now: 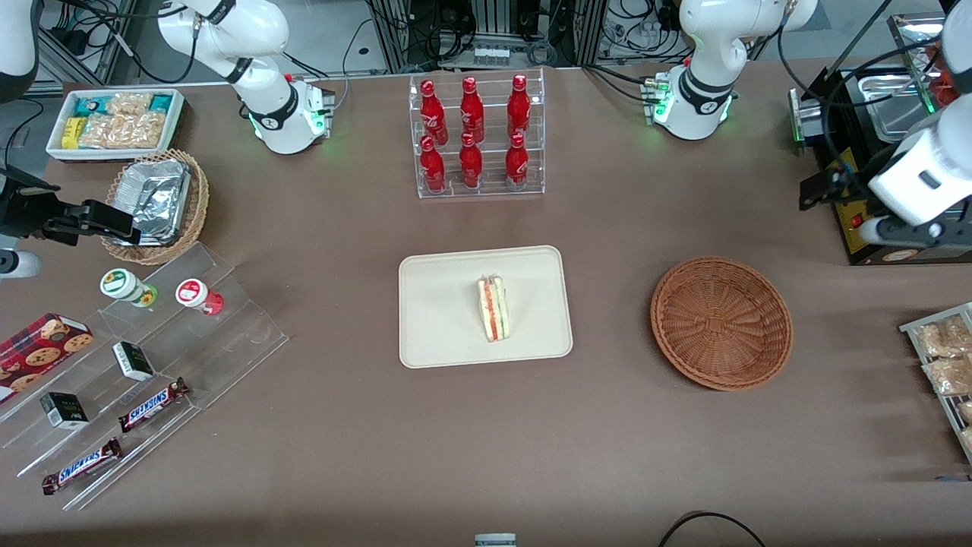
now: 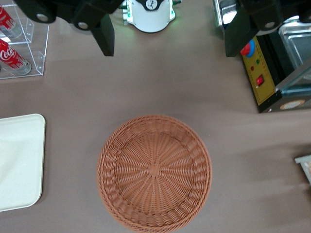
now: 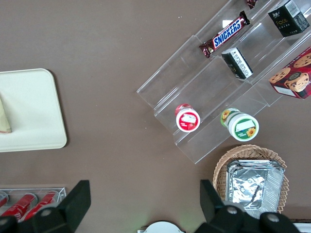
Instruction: Place sandwich from basket to tray
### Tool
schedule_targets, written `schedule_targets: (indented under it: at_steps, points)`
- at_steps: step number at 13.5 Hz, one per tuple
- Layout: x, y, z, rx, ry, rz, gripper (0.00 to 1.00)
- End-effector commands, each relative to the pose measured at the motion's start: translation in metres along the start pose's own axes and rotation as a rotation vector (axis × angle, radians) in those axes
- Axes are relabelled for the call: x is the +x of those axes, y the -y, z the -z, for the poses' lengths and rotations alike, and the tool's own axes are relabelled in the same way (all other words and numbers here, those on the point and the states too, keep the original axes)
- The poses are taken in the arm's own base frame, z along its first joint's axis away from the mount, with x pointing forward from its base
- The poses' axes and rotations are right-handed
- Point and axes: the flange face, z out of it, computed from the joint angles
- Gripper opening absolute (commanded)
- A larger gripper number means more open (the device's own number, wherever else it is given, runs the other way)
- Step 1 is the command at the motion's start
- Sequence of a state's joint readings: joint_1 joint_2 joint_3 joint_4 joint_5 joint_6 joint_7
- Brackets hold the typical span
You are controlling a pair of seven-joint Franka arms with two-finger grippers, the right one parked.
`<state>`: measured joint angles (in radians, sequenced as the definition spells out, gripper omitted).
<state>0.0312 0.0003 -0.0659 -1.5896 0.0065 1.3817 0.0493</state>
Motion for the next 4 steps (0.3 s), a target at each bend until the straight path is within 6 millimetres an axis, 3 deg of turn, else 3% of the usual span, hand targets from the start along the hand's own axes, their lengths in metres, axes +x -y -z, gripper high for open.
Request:
schedule_targets:
  at_steps: [1, 4]
  points:
    - [-0.0248, 0.0016, 0.0199, -0.011, -0.003, -0.003, 1.00]
    - [-0.0312, 0.0078, 0.0248, -0.014, -0.003, 0.009, 1.00]
